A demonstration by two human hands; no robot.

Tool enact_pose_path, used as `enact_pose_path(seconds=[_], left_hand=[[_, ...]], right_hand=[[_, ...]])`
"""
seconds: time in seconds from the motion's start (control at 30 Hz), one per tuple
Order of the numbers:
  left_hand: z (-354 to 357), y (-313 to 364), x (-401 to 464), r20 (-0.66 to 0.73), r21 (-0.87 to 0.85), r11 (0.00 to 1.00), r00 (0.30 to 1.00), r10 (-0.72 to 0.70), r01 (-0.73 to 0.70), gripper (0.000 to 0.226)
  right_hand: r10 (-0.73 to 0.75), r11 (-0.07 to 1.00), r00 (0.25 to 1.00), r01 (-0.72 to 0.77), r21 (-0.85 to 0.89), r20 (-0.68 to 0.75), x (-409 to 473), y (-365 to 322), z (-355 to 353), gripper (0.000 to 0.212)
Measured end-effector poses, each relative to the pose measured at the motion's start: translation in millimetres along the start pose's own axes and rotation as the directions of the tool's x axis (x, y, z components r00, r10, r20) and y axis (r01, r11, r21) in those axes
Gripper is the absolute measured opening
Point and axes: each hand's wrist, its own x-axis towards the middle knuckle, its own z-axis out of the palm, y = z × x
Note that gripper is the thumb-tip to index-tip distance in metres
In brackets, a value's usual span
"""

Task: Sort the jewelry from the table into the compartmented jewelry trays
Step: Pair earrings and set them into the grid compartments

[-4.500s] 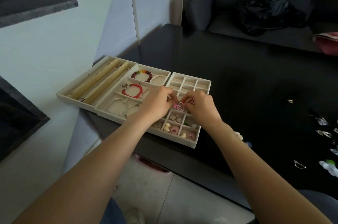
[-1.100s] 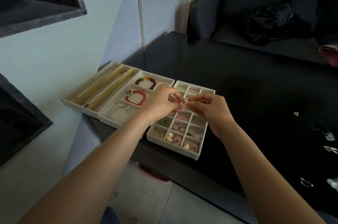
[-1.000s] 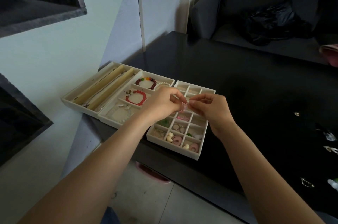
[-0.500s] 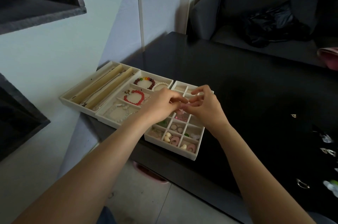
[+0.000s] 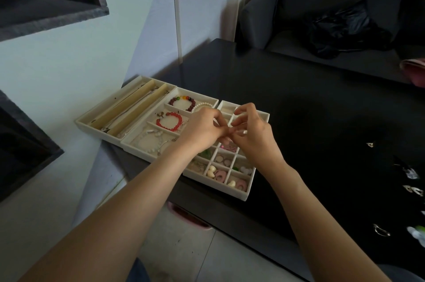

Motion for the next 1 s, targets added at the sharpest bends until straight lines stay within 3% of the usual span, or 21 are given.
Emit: enact_pose_path(seconds=[0.27,0.5,0.67,0.87,1.0], left_hand=[[-4.1,1.9,-2.9,0.023,0.102,0.98,0.985,0.172,-0.173,0.007],[-4.3,-0.5,0.4,0.048,0.112,0.981,0.987,0.153,-0.158,0.008],[-2.5,0.4,4.5,0.013,-0.029,0.997,0.997,0.079,-0.078,0.003],[0.7,-4.2,7.4,-0.073,-0.12,0.993,0.997,-0.021,0.012,0.005],[-1.1,-6.3,6.6,-0.076,-0.075,0.997,0.997,-0.021,0.015,0.009]], right_hand=[[0.063,0.973,0.998,-0.057,0.222,-0.021,-3.1,-4.8,1.3,0.039],[0.174,0.901,0.982,-0.188,0.39,0.071,-0.6,-2.4,-0.7,0.043],[0.223,0.885,0.972,-0.233,0.403,0.072,1.7,2.0,-1.1,0.049],[0.287,0.919,0.958,-0.273,0.283,-0.006,1.8,11.4,-0.7,0.014],[0.256,0.95,0.966,-0.25,0.189,-0.01,1.8,13.3,0.0,0.006]])
